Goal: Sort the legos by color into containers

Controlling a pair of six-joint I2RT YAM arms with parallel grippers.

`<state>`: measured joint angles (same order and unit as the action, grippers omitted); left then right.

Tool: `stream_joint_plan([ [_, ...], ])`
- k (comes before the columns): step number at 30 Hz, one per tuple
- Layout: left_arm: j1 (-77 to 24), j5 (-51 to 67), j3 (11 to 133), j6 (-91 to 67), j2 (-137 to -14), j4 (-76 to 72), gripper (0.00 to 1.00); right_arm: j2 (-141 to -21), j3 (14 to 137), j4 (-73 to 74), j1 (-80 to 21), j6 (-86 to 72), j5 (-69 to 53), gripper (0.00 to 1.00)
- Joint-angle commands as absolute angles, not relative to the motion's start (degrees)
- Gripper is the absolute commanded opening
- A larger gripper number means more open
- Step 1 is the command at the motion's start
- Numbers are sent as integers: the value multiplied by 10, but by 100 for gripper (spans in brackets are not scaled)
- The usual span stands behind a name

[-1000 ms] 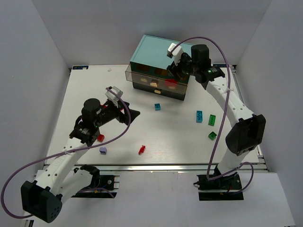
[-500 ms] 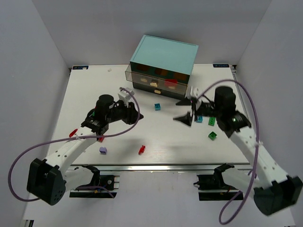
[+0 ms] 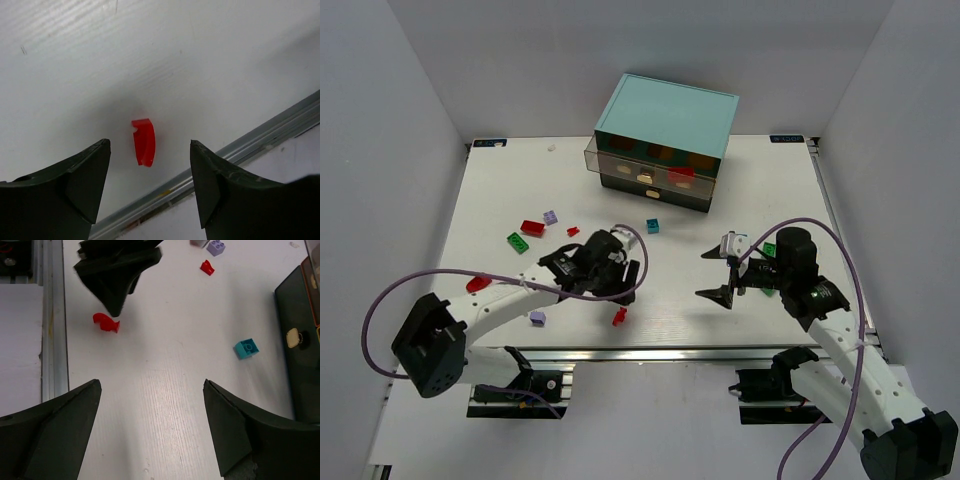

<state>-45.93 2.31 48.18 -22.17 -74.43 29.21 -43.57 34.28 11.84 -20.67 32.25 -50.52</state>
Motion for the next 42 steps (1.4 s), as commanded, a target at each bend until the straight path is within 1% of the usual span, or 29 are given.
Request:
stream_joint_plan([
  [1, -510, -76, 475, -270, -757, 335, 75, -415, 350, 105, -204, 337, -481, 88],
  [8, -580, -163, 518, -284, -871, 365, 75, -403, 346, 105, -198, 338, -480, 87],
  [10, -589, -178, 521, -289, -885, 370, 75, -403, 346, 105, -195, 338, -479, 86],
  [13, -595, -185, 521, -295, -896, 365, 69, -403, 347, 110, -193, 342, -479, 86],
  [16, -601, -195, 524, -298, -895, 356, 42, -403, 346, 111, -191, 344, -478, 85],
  [17, -601, -198, 525, -297, -892, 351, 27, -404, 346, 112, -189, 345, -479, 85],
  [21, -606, -199, 539, -288, -882, 344, 5, -403, 345, 110, -185, 345, -480, 84],
  [23, -606, -196, 550, -273, -869, 343, 0, -402, 345, 110, -182, 344, -480, 84],
  [25, -592, -190, 577, -258, -839, 340, 0, -401, 343, 101, -177, 337, -473, 82],
  [26, -592, -180, 590, -242, -825, 333, 0, -402, 343, 95, -177, 329, -465, 78],
  [27, -586, -192, 624, -232, -810, 329, 0, -403, 341, 86, -182, 310, -445, 58],
  [28, -586, -203, 644, -219, -792, 322, 0, -405, 342, 77, -171, 305, -436, 43],
  [29, -586, -207, 669, -193, -785, 312, 0, -407, 343, 75, -169, 303, -419, 5],
  [30, -579, -216, 720, -179, -782, 309, 0, -407, 342, 69, -169, 295, -410, 0],
  [33, -566, -231, 800, -118, -810, 294, 0, -403, 336, 54, -162, 289, -396, 0],
  [34, -556, -233, 868, -106, -829, 310, 0, -402, 335, 54, -161, 287, -396, 0],
  [36, -546, -241, 949, -79, -904, 339, 0, -400, 333, 48, -154, 284, -397, 0],
  [37, -541, -252, 1030, -72, -930, 364, 0, -400, 332, 47, -151, 283, -397, 0],
  [38, -526, -255, 1071, -63, -984, 375, 0, -399, 330, 44, -149, 282, -397, 0],
  [40, -512, -271, 1147, -51, -1032, 396, 0, -399, 328, 42, -145, 282, -396, 0],
  [41, -498, -275, 1215, -48, -1074, 400, 0, -402, 327, 40, -143, 282, -396, 0],
  [42, -491, -285, 1242, -46, -1091, 398, 0, -403, 325, 39, -142, 282, -396, 0],
])
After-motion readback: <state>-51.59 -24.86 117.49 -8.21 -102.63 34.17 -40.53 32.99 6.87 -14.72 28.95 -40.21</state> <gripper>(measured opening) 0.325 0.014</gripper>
